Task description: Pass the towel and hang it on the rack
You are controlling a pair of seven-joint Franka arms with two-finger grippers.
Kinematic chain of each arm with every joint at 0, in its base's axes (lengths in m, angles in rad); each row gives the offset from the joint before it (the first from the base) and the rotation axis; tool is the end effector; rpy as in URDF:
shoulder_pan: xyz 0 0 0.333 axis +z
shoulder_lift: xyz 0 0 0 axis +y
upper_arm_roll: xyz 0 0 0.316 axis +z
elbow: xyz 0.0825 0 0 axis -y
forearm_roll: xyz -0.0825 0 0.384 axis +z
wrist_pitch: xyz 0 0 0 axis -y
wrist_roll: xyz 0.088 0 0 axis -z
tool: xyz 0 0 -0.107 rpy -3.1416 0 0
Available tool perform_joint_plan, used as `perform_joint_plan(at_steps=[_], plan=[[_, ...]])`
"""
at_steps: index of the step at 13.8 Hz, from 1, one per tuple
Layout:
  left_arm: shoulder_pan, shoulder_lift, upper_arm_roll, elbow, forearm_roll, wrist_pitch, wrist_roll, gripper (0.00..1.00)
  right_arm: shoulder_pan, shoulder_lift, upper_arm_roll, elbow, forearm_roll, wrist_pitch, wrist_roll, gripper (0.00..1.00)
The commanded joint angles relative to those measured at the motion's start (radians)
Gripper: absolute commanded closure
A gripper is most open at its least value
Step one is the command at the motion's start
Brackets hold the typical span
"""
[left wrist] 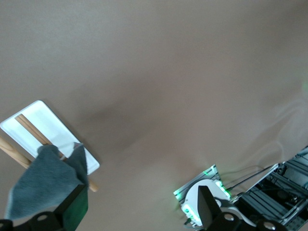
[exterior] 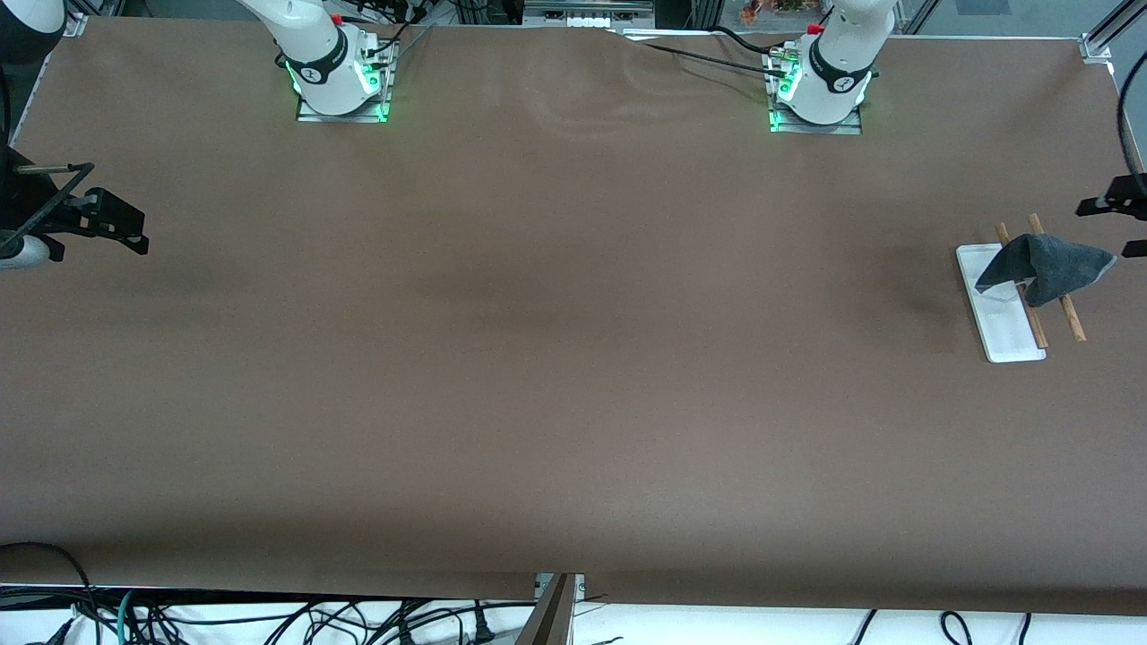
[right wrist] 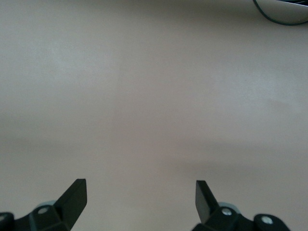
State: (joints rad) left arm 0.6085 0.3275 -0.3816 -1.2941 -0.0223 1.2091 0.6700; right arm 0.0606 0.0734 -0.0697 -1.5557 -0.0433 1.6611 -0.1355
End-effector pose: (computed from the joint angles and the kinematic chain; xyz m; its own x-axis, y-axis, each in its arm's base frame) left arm 0.5770 0.1681 0.5474 0.8630 -0.4607 -0.2072 -0.3761 -0.8599 0.3452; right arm 0.5849 -0.0081 0.5982 0.9912 0.1301 0.0252 0.1287 -0.9903 0.0522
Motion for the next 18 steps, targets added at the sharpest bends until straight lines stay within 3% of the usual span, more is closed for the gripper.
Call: perform_joint_plan(at_steps=[1,5,9,12,14,18], plan=[[-0.109,-0.151,0.074,-0.173,0.029,0.073,-0.145,0.0,-0.001,0.011,0.001,0.026,0.01,-0.011,-0.013,0.0],[-0.353,-0.22,0.236,-0.231,0.016,0.102,-0.375,0.0,-0.001,0.011,-0.001,0.026,0.017,-0.011,-0.013,0.0],[-0.447,-0.338,0.25,-0.401,0.021,0.237,-0.575,0.0,-0.002,0.011,-0.001,0.026,0.017,-0.011,-0.013,0.0],[-0.477,-0.335,0.25,-0.392,0.013,0.244,-0.734,0.0,-0.002,0.011,-0.001,0.026,0.019,-0.011,-0.012,0.0],[-0.47,-0.309,0.248,-0.344,-0.019,0.242,-0.751,0.0,-0.002,0.011,-0.001,0.026,0.019,-0.011,-0.013,0.0],[-0.463,-0.306,0.25,-0.338,-0.021,0.309,-0.733,0.0,-0.002,0.011,-0.001,0.026,0.017,-0.011,-0.013,0.0]])
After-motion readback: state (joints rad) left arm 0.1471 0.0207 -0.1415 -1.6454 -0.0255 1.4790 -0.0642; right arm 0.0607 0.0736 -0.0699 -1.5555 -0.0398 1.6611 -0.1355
